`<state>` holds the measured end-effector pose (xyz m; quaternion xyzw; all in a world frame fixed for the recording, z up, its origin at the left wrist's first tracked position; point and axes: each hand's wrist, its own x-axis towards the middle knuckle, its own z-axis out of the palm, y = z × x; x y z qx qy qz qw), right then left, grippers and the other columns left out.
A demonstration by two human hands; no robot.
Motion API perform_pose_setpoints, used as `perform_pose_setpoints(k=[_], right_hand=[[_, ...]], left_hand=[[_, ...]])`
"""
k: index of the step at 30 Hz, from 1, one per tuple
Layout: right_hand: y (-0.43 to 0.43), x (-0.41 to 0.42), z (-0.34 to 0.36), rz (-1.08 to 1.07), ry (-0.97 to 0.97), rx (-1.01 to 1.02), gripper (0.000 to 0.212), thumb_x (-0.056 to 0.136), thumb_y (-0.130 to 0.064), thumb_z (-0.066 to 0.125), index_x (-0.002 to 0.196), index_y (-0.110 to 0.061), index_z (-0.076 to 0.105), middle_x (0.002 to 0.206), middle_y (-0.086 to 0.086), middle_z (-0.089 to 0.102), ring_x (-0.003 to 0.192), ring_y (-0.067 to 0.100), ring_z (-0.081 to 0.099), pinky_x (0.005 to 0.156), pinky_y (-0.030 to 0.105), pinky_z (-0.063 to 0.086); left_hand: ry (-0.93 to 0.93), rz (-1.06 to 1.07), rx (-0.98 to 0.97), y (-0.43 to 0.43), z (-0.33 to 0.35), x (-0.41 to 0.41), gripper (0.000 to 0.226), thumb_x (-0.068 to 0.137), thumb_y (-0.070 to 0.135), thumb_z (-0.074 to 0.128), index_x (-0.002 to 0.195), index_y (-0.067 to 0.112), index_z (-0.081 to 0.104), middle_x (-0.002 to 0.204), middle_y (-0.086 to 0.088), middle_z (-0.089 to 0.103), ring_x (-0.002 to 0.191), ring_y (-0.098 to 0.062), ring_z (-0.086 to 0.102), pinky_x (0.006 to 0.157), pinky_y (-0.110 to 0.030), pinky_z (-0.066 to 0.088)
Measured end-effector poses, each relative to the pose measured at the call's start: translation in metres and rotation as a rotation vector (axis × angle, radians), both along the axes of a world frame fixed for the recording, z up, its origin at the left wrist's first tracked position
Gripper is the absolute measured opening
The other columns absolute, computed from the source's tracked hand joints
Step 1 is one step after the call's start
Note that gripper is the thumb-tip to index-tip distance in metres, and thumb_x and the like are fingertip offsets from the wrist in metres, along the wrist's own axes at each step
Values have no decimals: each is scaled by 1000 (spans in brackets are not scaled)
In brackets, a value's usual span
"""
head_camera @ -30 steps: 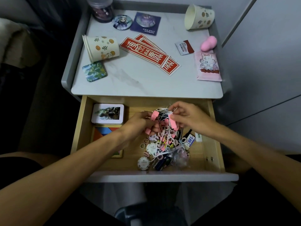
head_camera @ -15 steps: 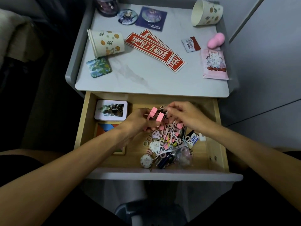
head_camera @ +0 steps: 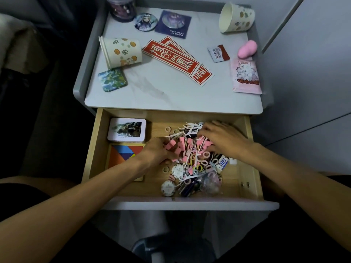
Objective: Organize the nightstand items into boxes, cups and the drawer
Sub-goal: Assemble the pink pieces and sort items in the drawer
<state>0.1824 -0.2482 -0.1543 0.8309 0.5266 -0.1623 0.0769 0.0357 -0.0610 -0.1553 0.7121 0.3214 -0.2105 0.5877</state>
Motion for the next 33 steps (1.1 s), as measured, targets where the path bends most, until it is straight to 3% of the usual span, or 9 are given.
perform_pose_setpoints(k=[3, 7, 12, 15, 19, 23, 27, 30, 33], right_hand=[[1, 1, 0, -48, 20, 48, 57, 81, -41, 75, 132, -26, 54, 134, -2, 51, 124, 20, 48, 100, 37, 42], [-3, 4, -1, -101, 32, 195, 45, 82, -28, 78, 122, -24, 59, 125, -3, 54, 112, 19, 55, 92, 36, 48], [-4, 1, -6, 34, 47, 143, 36, 80, -27, 78, 114, -30, 65, 118, -9, 56, 113, 15, 50, 95, 33, 40], [-2, -1, -8, 122, 17, 97, 36, 84, -31, 73, 119, -31, 64, 120, -9, 55, 120, 14, 46, 101, 34, 35], [-1, -4, -6, 193, 18, 53, 35, 83, -35, 73, 116, -29, 63, 121, -9, 52, 118, 13, 46, 102, 30, 32], [-2, -10, -8, 214, 37, 35, 34, 86, -32, 71, 119, -26, 65, 122, -8, 56, 117, 13, 47, 106, 32, 33], [0, -12, -14, 225, 16, -5, 31, 89, -30, 67, 119, -24, 66, 120, -7, 60, 116, 13, 48, 105, 33, 34], [-1, -10, -11, 102, 117, 68, 17, 91, -32, 66, 107, -26, 67, 109, -12, 62, 108, 8, 53, 103, 31, 36], [0, -6, 1, -208, 412, 130, 10, 96, -28, 60, 105, -24, 62, 98, -14, 65, 84, -6, 61, 82, 16, 40]], left_hand=[[11, -125, 90, -6, -10, -5, 33, 81, 11, 80, 109, 19, 62, 104, 1, 67, 89, -15, 64, 76, -22, 53], [-4, -187, 162, -10, -14, -8, 42, 84, 13, 78, 122, 17, 61, 112, 2, 67, 95, -15, 61, 81, -23, 50], [-38, -175, 260, -4, -12, -3, 26, 85, 20, 77, 100, 23, 57, 90, 8, 59, 83, -12, 57, 59, -17, 41], [-44, -129, 241, -3, -13, -1, 22, 85, 20, 77, 98, 23, 60, 90, 6, 62, 83, -15, 61, 69, -25, 48], [-62, -97, 243, -1, -12, -3, 18, 89, 15, 71, 101, 21, 60, 83, 10, 60, 70, -1, 54, 51, -8, 39], [-49, -69, 229, 0, -11, -2, 17, 91, 15, 69, 102, 22, 58, 87, 6, 60, 70, -2, 55, 54, -12, 42], [-40, -43, 197, -2, -11, -1, 15, 92, 12, 67, 101, 21, 60, 83, 8, 61, 69, -3, 57, 47, -7, 43], [-21, -44, 209, -2, -10, 0, 14, 92, 12, 67, 105, 17, 64, 85, 4, 65, 69, -6, 60, 47, -9, 44], [-16, -45, 188, -1, -8, 0, 13, 93, 14, 66, 105, 17, 63, 85, 3, 65, 69, -8, 60, 50, -13, 47]])
